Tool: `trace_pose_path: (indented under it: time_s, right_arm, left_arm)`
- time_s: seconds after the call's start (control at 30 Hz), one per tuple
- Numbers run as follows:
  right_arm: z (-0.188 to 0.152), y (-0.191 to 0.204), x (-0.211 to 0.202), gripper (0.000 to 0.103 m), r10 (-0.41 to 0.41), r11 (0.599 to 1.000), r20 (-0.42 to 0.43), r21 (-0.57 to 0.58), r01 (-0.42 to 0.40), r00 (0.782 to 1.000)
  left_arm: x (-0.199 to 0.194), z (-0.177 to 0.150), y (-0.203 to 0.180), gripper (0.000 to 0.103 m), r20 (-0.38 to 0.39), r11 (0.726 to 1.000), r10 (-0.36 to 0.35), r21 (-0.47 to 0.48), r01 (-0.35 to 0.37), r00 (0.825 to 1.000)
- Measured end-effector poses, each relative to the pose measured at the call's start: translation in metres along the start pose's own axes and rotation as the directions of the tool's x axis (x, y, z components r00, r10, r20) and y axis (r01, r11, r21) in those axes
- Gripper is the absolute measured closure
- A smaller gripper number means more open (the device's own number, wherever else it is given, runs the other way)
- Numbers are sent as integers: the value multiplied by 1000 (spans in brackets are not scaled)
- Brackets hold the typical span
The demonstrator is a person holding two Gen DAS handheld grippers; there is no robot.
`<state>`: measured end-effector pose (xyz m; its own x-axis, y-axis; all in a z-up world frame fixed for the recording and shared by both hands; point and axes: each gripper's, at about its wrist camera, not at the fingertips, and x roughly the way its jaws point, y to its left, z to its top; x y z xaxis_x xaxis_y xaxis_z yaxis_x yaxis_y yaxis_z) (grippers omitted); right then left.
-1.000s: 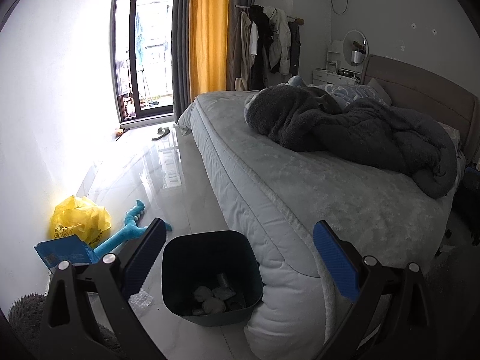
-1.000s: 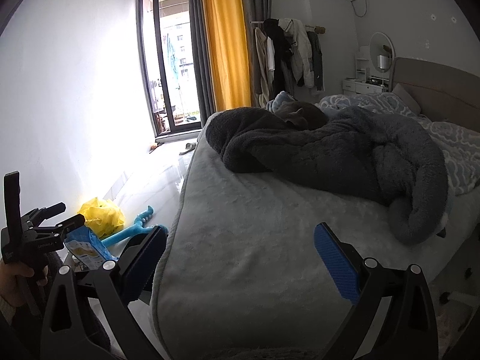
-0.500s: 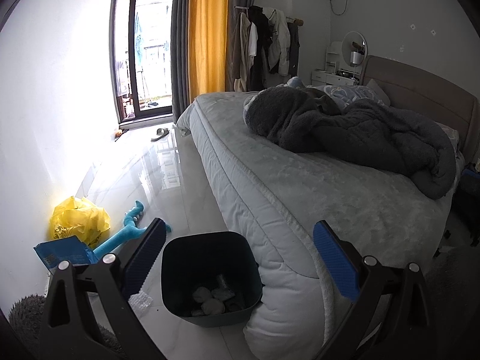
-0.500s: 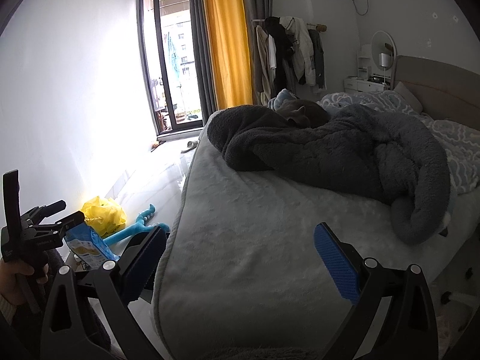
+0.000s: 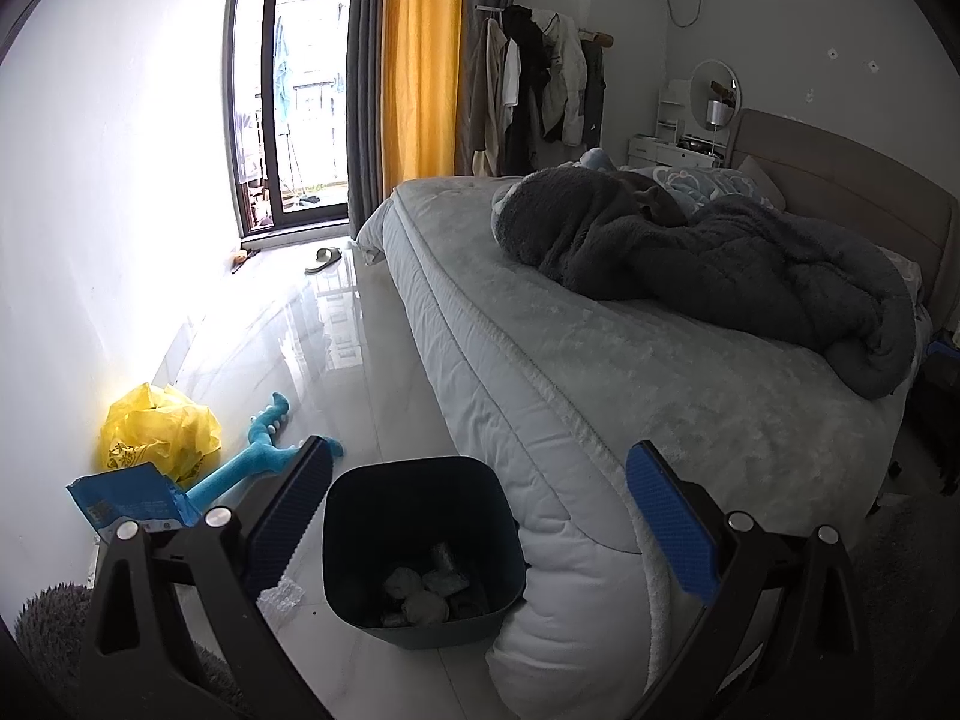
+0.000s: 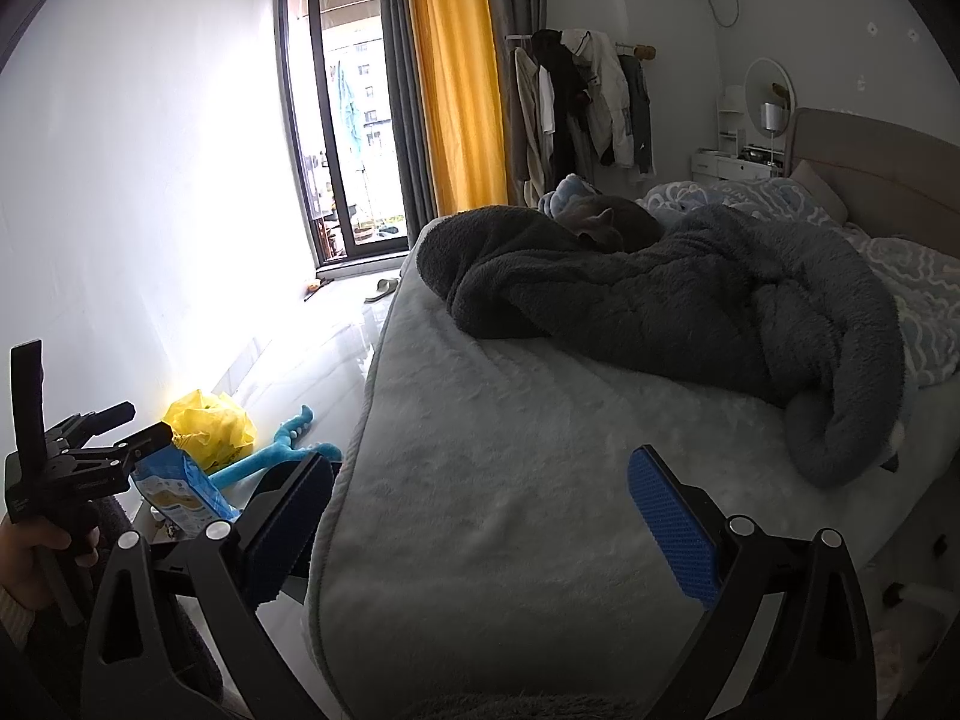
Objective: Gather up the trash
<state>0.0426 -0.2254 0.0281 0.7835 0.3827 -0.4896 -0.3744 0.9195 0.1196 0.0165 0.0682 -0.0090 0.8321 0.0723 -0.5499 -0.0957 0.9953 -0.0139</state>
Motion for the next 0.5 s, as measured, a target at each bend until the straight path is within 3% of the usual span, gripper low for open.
trace_pose_path:
  time_s: [0.5]
  right_arm:
    - [0, 1, 0, 3, -1, 1000, -1, 0, 1, 1000]
  left_arm:
    - [2, -2, 0, 3, -4, 1000, 2, -4, -2, 1000]
